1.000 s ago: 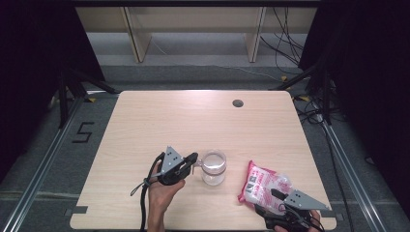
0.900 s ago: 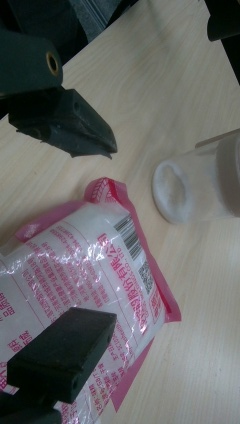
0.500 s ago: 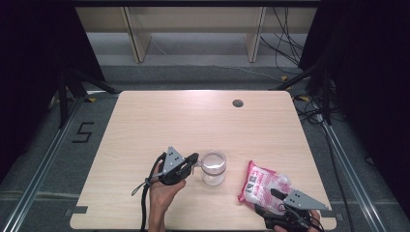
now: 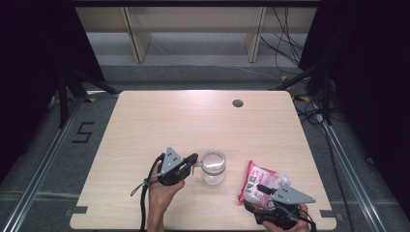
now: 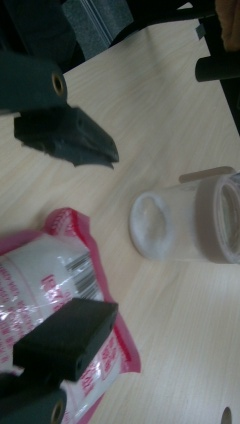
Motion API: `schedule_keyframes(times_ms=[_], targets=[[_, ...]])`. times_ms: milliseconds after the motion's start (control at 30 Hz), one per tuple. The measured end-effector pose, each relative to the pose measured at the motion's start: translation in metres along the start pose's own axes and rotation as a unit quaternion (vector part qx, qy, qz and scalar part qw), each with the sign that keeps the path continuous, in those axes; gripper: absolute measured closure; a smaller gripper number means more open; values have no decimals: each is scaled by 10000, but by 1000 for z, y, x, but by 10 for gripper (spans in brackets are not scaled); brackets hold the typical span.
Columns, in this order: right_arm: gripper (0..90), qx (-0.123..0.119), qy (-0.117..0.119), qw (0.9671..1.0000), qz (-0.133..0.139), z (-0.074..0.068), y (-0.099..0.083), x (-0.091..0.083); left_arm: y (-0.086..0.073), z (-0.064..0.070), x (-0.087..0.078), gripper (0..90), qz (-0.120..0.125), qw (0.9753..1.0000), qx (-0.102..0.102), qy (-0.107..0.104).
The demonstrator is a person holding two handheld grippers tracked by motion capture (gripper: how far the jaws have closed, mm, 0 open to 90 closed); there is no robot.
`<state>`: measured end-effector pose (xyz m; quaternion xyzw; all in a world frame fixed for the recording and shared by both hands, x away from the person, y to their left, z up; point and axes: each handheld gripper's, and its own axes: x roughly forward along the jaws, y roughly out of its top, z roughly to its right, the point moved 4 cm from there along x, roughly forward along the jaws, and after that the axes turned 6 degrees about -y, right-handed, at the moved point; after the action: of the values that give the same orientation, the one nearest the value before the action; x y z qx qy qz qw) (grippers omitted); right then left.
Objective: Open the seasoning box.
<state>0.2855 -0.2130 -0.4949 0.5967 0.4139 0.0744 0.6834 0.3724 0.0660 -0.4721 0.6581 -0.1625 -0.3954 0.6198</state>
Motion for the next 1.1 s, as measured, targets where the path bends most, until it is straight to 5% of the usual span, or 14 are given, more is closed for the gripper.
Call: schedule_keyframes(times_ms=[133, 400, 567, 833, 867, 1100], targets=[[463, 309, 71, 9995, -29, 2, 8, 6, 0, 0, 0, 881, 3, 10000, 1, 5], [638, -68, -35, 10000, 11, 7, 25, 27, -1, 0, 0, 881, -4, 10000, 29, -2], [715, -79, 41, 9999, 59, 6, 34, 39, -2, -1, 0, 881, -21, 10000, 61, 40], [844, -521, 18, 9984, 229, 5, 50, 58, -8, -4, 3, 870, -167, 9998, 23, 135], [847, -454, 65, 9987, 201, 3, 52, 59, -7, -6, 2, 866, -205, 9996, 153, 107], [881, -459, 150, 9982, 342, -2, 68, 69, -7, -6, 1, 865, -175, 9997, 87, 144]])
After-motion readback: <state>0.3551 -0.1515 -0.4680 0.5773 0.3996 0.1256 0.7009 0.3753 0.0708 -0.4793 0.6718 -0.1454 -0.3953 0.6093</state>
